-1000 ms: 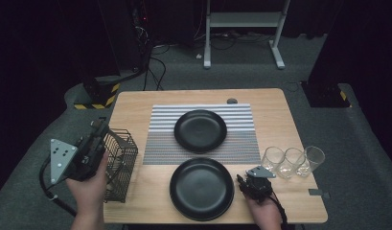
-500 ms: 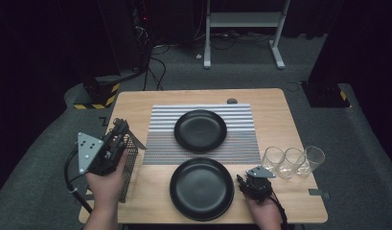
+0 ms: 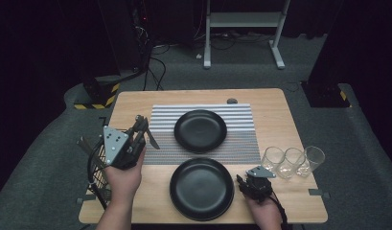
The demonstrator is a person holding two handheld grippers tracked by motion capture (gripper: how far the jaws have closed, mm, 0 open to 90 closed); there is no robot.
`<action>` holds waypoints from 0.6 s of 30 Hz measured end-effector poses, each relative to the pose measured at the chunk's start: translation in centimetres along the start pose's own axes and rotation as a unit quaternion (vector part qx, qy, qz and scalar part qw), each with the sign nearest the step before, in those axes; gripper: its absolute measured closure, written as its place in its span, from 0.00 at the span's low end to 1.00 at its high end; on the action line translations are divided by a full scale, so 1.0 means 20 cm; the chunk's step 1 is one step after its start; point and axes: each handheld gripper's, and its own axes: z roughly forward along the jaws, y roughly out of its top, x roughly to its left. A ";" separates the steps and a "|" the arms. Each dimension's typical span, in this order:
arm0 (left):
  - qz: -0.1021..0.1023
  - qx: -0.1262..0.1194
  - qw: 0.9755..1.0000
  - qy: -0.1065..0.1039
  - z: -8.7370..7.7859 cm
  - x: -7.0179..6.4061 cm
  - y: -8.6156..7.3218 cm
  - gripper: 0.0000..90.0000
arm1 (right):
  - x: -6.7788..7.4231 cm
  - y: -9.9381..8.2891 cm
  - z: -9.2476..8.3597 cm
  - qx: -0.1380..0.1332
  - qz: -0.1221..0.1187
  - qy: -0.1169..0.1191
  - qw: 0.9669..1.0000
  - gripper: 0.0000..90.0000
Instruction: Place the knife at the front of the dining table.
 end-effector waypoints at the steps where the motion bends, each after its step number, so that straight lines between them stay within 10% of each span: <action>1: 0.001 0.001 1.000 0.000 0.00 0.00 0.00 0.92 | 0.00 0.00 0.00 0.000 0.000 0.000 1.000 0.60; 18: 0.014 0.043 0.999 -0.004 0.15 -0.07 -0.09 0.92 | 0.00 0.00 0.00 0.000 -0.001 0.000 1.000 0.60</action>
